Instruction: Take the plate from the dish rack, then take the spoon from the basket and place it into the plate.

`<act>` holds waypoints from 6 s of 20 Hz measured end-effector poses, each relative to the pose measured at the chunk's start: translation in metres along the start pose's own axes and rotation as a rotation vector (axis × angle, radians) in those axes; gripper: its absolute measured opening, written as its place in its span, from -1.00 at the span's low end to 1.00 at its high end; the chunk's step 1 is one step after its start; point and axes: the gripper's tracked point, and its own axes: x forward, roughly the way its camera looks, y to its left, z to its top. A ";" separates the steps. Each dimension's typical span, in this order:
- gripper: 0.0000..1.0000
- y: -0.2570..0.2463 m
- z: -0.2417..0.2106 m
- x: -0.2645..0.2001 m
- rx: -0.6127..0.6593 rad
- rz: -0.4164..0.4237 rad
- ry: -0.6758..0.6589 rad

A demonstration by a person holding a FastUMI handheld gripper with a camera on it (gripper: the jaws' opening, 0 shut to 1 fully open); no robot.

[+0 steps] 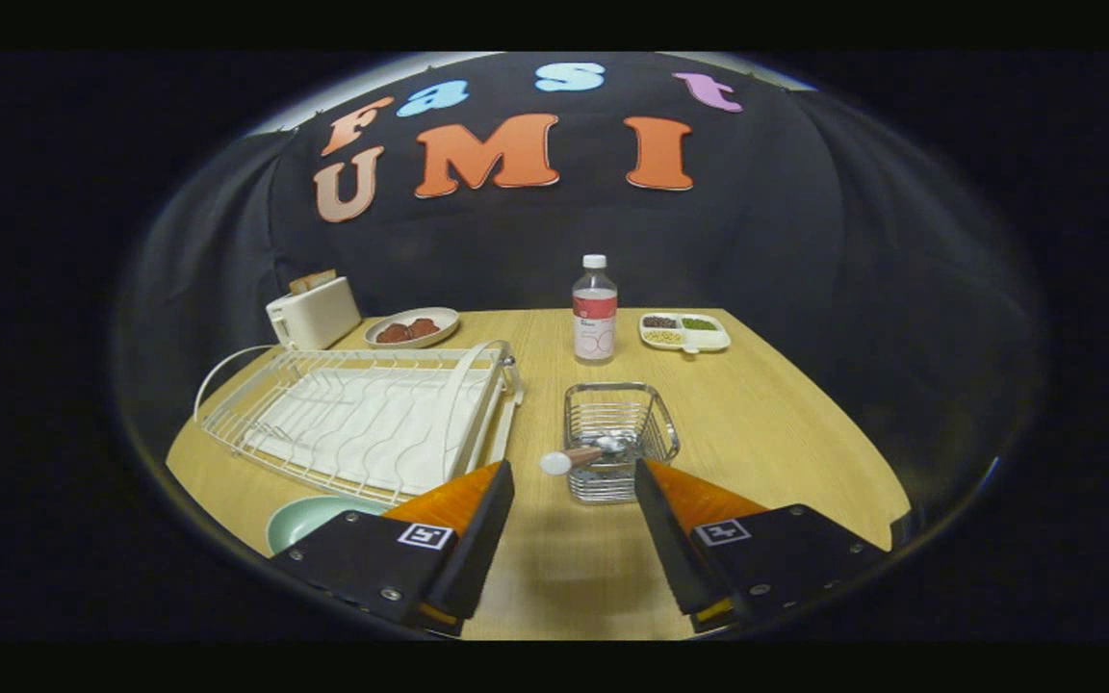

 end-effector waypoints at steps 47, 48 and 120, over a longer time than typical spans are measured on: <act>-0.77 0.103 0.084 -0.124 -0.083 0.391 -0.073; -0.77 0.110 0.081 -0.123 -0.090 0.404 -0.065; 0.95 -0.029 0.225 -0.138 0.067 0.076 -0.649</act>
